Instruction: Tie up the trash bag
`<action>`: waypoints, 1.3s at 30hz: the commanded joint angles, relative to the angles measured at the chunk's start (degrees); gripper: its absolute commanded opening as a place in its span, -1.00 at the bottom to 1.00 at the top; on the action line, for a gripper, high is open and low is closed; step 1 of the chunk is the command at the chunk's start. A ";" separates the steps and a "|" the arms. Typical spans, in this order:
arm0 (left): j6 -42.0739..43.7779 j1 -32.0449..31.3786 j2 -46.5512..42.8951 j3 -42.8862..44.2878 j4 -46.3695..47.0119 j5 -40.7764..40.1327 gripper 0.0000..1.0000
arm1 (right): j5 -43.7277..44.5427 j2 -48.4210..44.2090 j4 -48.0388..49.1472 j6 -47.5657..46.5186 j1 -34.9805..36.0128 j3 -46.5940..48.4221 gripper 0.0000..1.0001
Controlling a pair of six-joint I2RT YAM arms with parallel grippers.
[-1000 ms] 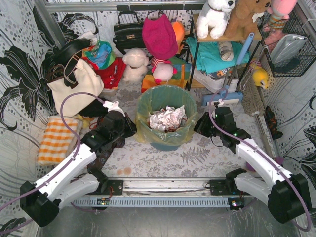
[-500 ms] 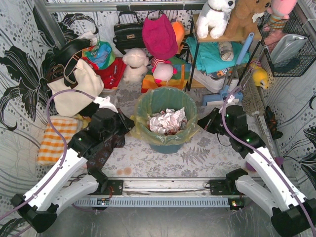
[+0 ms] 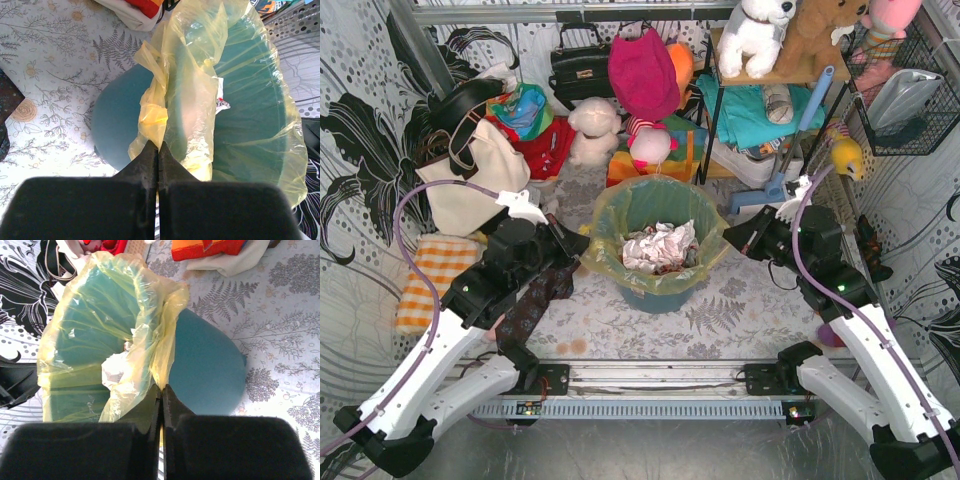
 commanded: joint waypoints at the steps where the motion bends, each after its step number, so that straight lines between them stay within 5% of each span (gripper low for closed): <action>1: 0.07 -0.22 -0.08 2.44 2.42 -0.54 -1.00 | -2.11 -0.19 1.59 -0.03 -0.24 3.27 -1.00; 20: 5.53 -0.19 8.78 10.23 9.68 -1.41 -1.00 | -11.23 13.33 15.89 -0.06 -0.24 13.71 -1.00; 28: 5.70 -0.18 12.60 9.62 14.31 5.47 -1.00 | -21.70 19.11 25.95 4.66 -0.29 10.21 -1.00; 39: 4.91 -0.17 12.28 5.10 15.14 12.99 -1.00 | -32.50 14.36 17.36 2.68 -0.26 2.63 -1.00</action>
